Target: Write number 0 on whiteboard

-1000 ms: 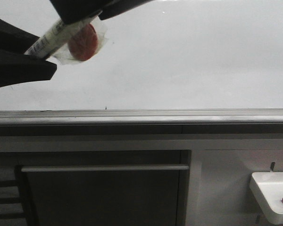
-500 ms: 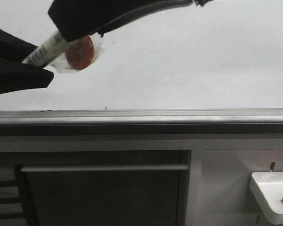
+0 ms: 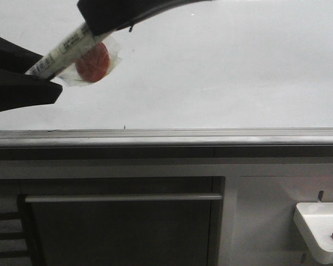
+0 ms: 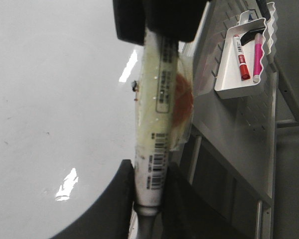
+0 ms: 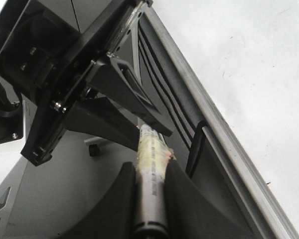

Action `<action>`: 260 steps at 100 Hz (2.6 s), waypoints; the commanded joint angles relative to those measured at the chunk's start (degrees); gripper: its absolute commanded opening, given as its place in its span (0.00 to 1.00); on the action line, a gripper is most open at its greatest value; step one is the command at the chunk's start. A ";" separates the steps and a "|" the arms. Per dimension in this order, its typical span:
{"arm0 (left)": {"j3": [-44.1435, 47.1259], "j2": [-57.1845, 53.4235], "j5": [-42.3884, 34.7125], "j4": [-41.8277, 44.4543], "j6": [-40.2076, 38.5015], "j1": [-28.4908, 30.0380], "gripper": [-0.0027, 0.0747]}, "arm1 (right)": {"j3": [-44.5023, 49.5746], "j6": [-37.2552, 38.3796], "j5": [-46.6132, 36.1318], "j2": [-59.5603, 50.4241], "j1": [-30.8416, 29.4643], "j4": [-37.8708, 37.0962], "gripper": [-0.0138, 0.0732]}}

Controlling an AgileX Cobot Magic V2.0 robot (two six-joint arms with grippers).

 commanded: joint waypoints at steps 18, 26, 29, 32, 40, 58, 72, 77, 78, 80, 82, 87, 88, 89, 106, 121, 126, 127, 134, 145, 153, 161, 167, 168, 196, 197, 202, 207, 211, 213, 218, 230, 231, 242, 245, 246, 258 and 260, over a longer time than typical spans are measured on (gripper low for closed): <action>-1.45 -0.47 -5.96 -5.79 -1.00 -0.38 0.48 | -1.89 -0.28 -1.11 -0.98 0.07 1.75 0.08; -1.45 -1.35 -6.93 -7.39 -1.00 -0.38 0.64 | -1.89 -0.28 -3.34 -0.98 0.07 1.75 0.08; -1.45 -2.00 -6.93 -7.39 -1.00 -0.38 0.66 | -1.89 -0.28 -4.56 -0.98 -0.03 1.75 0.08; -1.45 -2.75 -6.36 -7.39 -1.00 -0.38 0.67 | -1.89 -0.28 -5.68 -0.98 -0.03 1.75 0.08; -1.45 -5.63 -4.21 -7.52 -1.00 -0.38 0.67 | -1.89 -0.28 -8.99 -0.98 -0.44 1.75 0.08; -1.45 -13.39 4.05 -9.33 -1.00 -0.38 0.67 | -1.89 -0.28 -11.81 -0.98 -4.96 1.75 0.08; -1.45 -18.53 9.27 -15.70 -1.00 -0.38 0.65 | -1.89 -0.28 -12.33 -0.98 -7.92 1.75 0.08; -1.45 -19.60 9.88 -18.71 -1.00 -0.38 0.60 | -1.89 -0.28 -12.96 -0.98 -8.33 1.75 0.08; -1.45 -19.82 10.02 -19.11 -1.00 -0.38 0.57 | -1.89 -0.28 -13.09 -0.98 -8.45 1.75 0.08; -1.45 -19.96 10.13 -20.32 -1.00 -0.38 0.54 | -1.89 -0.28 -13.24 -0.89 -8.57 1.75 0.08; -1.45 -20.10 10.13 -21.36 -1.00 -0.28 0.51 | -1.89 -0.28 -13.39 -0.89 -8.55 1.75 0.08; -1.45 -20.20 10.13 -23.05 -1.00 -0.01 0.37 | -1.89 -0.28 -13.98 -0.69 -8.55 1.75 0.08; -1.45 -20.20 10.13 -23.32 -1.00 0.02 0.35 | -1.89 -0.28 -14.16 -0.56 -8.55 1.75 0.08; -1.45 -20.20 10.13 -23.44 -1.00 0.12 0.33 | -1.89 -0.28 -14.28 -0.58 -8.55 1.75 0.08; -1.45 -20.20 8.98 -23.55 -1.00 2.00 0.01 | -1.89 -0.28 -14.37 0.30 -8.55 1.75 0.08; -1.45 -20.20 8.47 -26.84 -1.00 3.83 0.01 | -1.89 -0.28 -14.41 0.96 -8.58 1.75 0.08; -1.45 -20.20 8.47 -27.94 -1.00 4.60 0.01 | -1.89 -0.28 -14.50 0.99 -8.58 1.75 0.08; -1.45 -20.20 8.47 -28.11 -1.00 4.70 0.01 | -1.89 -0.28 -14.50 0.99 -8.58 1.75 0.08; -1.45 -20.20 8.20 -29.60 -1.00 5.71 0.01 | -1.89 -0.28 -15.49 0.99 -8.58 2.74 0.08; -1.45 -20.20 6.15 -29.84 -1.00 6.78 0.01 | -1.89 -0.28 -17.48 0.99 -8.58 3.63 0.08; -1.45 -20.20 4.71 -29.84 -1.00 7.02 0.01 | -1.89 -0.28 -18.24 0.99 -8.58 3.63 0.08; -1.45 -20.20 3.77 -29.84 -1.00 7.02 0.01 | -1.89 -0.28 -18.07 1.09 -8.58 3.63 0.08; -1.45 -20.20 3.62 -29.84 -1.00 7.02 0.01 | -1.89 -0.28 -17.96 1.09 -8.58 3.63 0.08; -1.45 -20.20 3.62 -29.84 -1.00 7.02 0.01 | -1.89 -0.28 -17.83 1.09 -8.58 3.63 0.08; -1.45 -20.20 3.62 -29.84 -1.00 7.02 0.01 | -4.34 -0.28 -15.14 4.98 -8.68 3.63 0.08; -1.45 -20.20 3.62 -29.84 -1.00 7.02 0.01 | -4.33 -0.28 -15.14 5.10 -8.68 3.63 0.08; -1.45 -20.20 3.62 -29.84 -1.00 7.02 0.01 | -4.98 -0.28 -15.00 5.81 -8.68 3.63 0.08; -1.45 -20.20 3.62 -29.84 -1.00 7.02 0.01 | -5.57 -0.28 -15.00 6.30 -8.68 3.63 0.08; -1.45 -20.20 3.62 -29.84 -1.00 7.02 0.01 | -5.84 -0.28 -14.98 6.64 -8.68 3.63 0.08; -1.45 -20.20 3.62 -30.00 -1.00 7.02 0.01 | -6.13 -0.28 -15.14 6.95 -8.68 3.63 0.08; -1.45 -20.20 3.62 -29.98 -1.00 7.02 0.01 | -6.77 -0.28 -15.45 7.45 -8.68 3.63 0.08; -1.45 -20.20 3.50 -29.98 -1.00 7.02 0.01 | -8.51 -0.28 -15.14 8.48 -9.55 3.63 0.08; -1.45 -20.20 3.50 -29.98 -1.00 7.02 0.01 | -8.79 -0.28 -15.15 8.48 -9.69 3.63 0.08; -1.45 -20.20 3.42 -29.98 -1.00 7.02 0.01 | -10.08 -0.28 -15.14 8.37 -11.22 3.63 0.08; -1.45 -20.20 3.42 -29.98 -1.00 7.02 0.01 | -10.53 -0.28 -14.85 8.37 -11.69 3.63 0.08; -1.45 -20.20 3.42 -29.98 -1.00 7.02 0.01 | -10.51 -0.28 -14.87 8.37 -11.94 3.63 0.08; -1.45 -20.20 3.42 -29.98 -1.00 7.02 0.01 | -10.90 -0.15 -13.19 7.46 -14.05 3.63 0.08; -1.45 -20.20 3.42 -29.98 -1.00 7.02 0.01 | -10.90 0.02 -12.94 7.29 -14.42 3.63 0.08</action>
